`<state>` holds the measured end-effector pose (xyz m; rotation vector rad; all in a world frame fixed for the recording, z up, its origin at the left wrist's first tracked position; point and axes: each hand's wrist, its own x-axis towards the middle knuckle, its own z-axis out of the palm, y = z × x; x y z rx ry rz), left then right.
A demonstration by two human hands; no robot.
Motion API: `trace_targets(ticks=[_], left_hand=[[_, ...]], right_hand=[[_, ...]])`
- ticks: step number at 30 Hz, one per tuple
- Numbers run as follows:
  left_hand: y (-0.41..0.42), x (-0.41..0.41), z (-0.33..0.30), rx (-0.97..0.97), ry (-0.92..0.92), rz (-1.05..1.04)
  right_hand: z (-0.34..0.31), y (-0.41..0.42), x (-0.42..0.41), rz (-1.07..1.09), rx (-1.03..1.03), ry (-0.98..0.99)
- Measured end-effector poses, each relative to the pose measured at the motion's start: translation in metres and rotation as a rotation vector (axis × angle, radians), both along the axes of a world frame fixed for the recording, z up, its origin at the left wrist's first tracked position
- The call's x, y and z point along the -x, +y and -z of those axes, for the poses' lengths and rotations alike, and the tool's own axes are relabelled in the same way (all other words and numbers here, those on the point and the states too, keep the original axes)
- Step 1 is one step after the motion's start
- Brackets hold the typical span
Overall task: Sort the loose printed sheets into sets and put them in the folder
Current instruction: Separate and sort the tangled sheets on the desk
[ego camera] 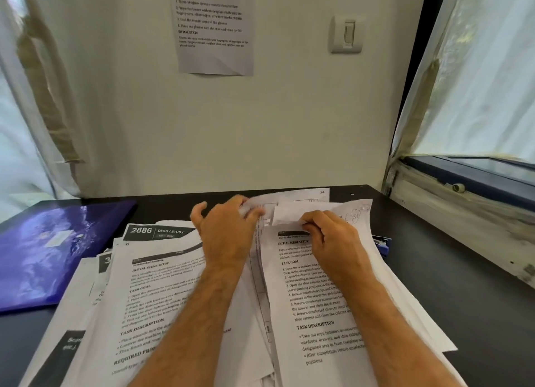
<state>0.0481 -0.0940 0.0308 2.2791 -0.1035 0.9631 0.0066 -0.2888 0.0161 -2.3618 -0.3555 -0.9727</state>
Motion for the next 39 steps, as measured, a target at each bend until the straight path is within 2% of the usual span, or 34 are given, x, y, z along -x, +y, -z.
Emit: trace_targets(ticks=[2,5,8,11,16,21,27,31,34,39], left_hand=[[-0.004,-0.001,-0.002,0.309,0.021,0.233],[-0.011,0.002,0.003,0.469,0.102,0.374],[-0.012,0.003,0.013,0.485,0.162,0.429],[-0.009,0.008,0.009,0.51,0.051,0.4],[-0.001,0.019,-0.016,0.559,-0.112,0.408],[0.015,0.024,-0.066,0.528,-0.259,0.44],[0.026,0.048,-0.142,0.557,-0.386,0.538],[0.033,0.071,-0.18,0.579,-0.399,0.677],[0.044,0.085,-0.193,0.6,-0.356,0.682],[0.07,0.096,-0.169,0.465,-0.223,0.692]], right_hand=[[0.0,0.0,0.0,-0.002,0.003,-0.015],[0.0,0.001,0.0,-0.011,-0.007,-0.031],[0.0,0.004,0.002,-0.004,-0.015,-0.045],[-0.006,0.005,0.005,0.005,-0.056,-0.05],[-0.038,0.006,0.009,-0.014,0.039,-0.131],[-0.092,0.012,0.01,-0.031,0.078,-0.232],[-0.168,0.036,0.019,-0.104,-0.01,-0.42],[-0.21,0.068,0.025,-0.133,-0.033,-0.493],[-0.23,0.092,0.03,-0.153,-0.099,-0.518],[-0.213,0.122,0.033,-0.195,-0.167,-0.388]])
